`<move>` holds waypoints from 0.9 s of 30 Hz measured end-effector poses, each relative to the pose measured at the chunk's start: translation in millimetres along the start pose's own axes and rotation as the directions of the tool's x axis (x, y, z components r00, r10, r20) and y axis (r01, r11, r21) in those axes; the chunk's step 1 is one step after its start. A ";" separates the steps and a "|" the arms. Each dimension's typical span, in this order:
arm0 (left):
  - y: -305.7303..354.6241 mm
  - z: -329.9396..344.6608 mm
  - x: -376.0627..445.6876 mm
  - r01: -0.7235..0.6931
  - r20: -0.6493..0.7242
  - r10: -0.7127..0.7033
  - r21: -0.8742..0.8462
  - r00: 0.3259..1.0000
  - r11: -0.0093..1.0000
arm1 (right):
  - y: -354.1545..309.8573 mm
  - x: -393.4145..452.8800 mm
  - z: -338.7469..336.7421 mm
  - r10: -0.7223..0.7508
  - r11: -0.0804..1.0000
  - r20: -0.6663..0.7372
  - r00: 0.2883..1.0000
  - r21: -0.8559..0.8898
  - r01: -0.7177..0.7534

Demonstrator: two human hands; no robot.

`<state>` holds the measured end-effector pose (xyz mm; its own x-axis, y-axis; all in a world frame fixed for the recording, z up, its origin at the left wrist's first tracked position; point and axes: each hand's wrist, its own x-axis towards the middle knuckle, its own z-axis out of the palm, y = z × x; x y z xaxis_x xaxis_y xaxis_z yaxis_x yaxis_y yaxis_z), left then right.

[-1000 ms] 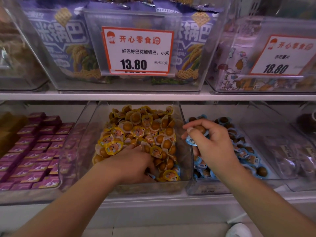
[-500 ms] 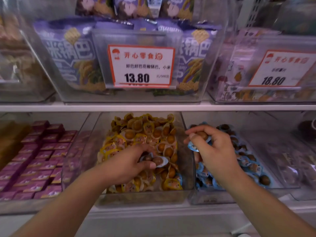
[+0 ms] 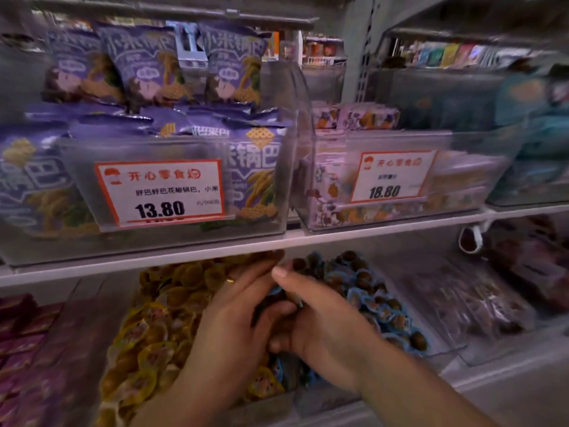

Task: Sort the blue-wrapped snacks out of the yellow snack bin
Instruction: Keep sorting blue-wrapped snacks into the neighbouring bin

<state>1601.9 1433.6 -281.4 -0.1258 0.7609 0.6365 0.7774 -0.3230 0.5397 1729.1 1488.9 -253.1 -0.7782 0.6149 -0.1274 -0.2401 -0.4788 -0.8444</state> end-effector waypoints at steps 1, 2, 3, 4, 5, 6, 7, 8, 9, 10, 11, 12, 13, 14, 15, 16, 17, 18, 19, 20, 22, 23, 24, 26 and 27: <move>-1.3 3.7 -1.2 -0.003 0.049 0.004 -0.027 0.999 1.000 | -0.1 -0.3 -3.7 -0.010 1.000 -0.052 0.999 -0.019 0.009; -2.8 7.1 -2.9 -0.007 0.087 0.011 -0.047 0.996 0.999 | -0.7 -1.1 -8.0 -0.018 0.999 -0.085 0.996 -0.041 0.015; -4.1 10.1 -4.5 -0.008 0.109 0.016 -0.073 0.994 0.997 | -1.3 -2.1 -12.6 -0.030 0.998 -0.103 0.994 -0.061 0.023; -5.3 12.2 -5.6 0.003 0.119 0.010 -0.108 0.993 0.994 | -2.9 -3.2 -17.6 -0.046 0.997 -0.124 0.991 -0.073 0.037; -6.1 13.4 -6.4 0.024 0.119 -0.006 -0.150 0.993 0.988 | -5.4 -4.1 -22.7 -0.066 0.995 -0.155 0.986 -0.083 0.054; -6.8 14.7 -6.9 0.057 0.116 -0.033 -0.214 0.993 0.975 | -8.1 -4.6 -28.7 -0.089 0.993 -0.190 0.978 -0.094 0.072; -7.8 16.1 -7.5 0.108 0.126 -0.072 -0.308 0.989 0.945 | -10.9 -4.4 -35.1 -0.111 0.990 -0.212 0.971 -0.106 0.090; -9.3 17.9 -8.2 0.171 0.151 -0.117 -0.419 0.982 0.892 | -13.7 -4.0 -40.8 -0.125 0.988 -0.221 0.967 -0.117 0.101; -10.7 20.5 -8.7 0.223 0.174 -0.155 -0.503 0.973 0.835 | -15.8 -3.3 -46.4 -0.133 0.987 -0.222 0.966 -0.122 0.108; -11.2 23.6 -8.6 0.241 0.168 -0.178 -0.533 0.970 0.811 | -17.1 -2.5 -51.6 -0.132 0.987 -0.222 0.966 -0.117 0.108; -11.8 26.2 -8.1 0.235 0.131 -0.195 -0.515 0.972 0.824 | -17.3 -0.9 -57.1 -0.122 0.989 -0.220 0.968 -0.107 0.100; -13.2 28.1 -7.9 0.231 0.084 -0.217 -0.482 0.972 0.845 | -17.2 0.7 -61.7 -0.106 0.991 -0.223 0.969 -0.105 0.084; -15.0 28.5 -8.0 0.237 0.045 -0.244 -0.452 0.969 0.860 | -16.4 3.0 -66.2 -0.101 0.990 -0.231 0.968 -0.116 0.076; -17.1 26.6 -8.0 0.259 0.020 -0.277 -0.430 0.961 0.865 | -16.2 4.5 -70.4 -0.114 0.987 -0.244 0.963 -0.141 0.081; -19.9 23.1 -8.3 0.281 -0.002 -0.308 -0.405 0.951 0.870 | -16.6 6.2 -76.7 -0.144 0.979 -0.272 0.952 -0.181 0.097; -22.6 18.5 -8.8 0.304 -0.027 -0.337 -0.372 0.941 0.877 | -19.0 6.9 -81.8 -0.179 0.965 -0.316 0.932 -0.242 0.103; -25.7 13.6 -9.8 0.323 -0.053 -0.359 -0.335 0.932 0.885 | -22.5 6.8 -87.4 -0.223 0.940 -0.367 0.903 -0.327 0.099; -29.0 9.1 -11.2 0.335 -0.073 -0.371 -0.297 0.926 0.894 | -26.4 6.3 -94.9 -0.262 0.906 -0.422 0.868 -0.417 0.071; -32.7 5.4 -12.9 0.343 -0.077 -0.375 -0.264 0.924 0.901 | -30.6 6.6 -102.8 -0.292 0.874 -0.479 0.828 -0.485 0.028; -36.8 3.2 -14.4 0.350 -0.065 -0.373 -0.227 0.925 0.909 | -34.7 7.6 -110.7 -0.303 0.851 -0.534 0.789 -0.525 -0.028; -46.7 -0.4 -16.6 0.352 0.000 -0.355 -0.122 0.935 0.928 | -40.2 10.1 -127.7 -0.290 0.817 -0.608 0.739 -0.560 -0.140; -53.1 -3.1 -17.5 0.341 0.036 -0.340 -0.037 0.940 0.939 | -41.7 11.1 -135.5 -0.292 0.806 -0.624 0.724 -0.569 -0.165; -59.7 -6.4 -18.7 0.318 0.061 -0.322 0.068 0.945 0.946 | -42.9 11.0 -141.3 -0.323 0.780 -0.625 0.711 -0.601 -0.173; -72.1 -13.9 -20.0 0.247 0.082 -0.281 0.290 0.956 0.924 | -43.3 10.2 -150.3 -0.458 0.688 -0.576 0.677 -0.712 -0.140; -75.9 -17.7 -20.0 0.209 0.083 -0.255 0.360 0.963 0.909 | -42.8 8.7 -151.6 -0.520 0.649 -0.540 0.662 -0.754 -0.104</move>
<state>1534.6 1432.9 -325.4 -0.2682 0.8620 0.4301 0.9023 0.0684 0.4256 1820.6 1609.8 -296.9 -0.0769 0.9943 0.0744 0.3629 0.0974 -0.9267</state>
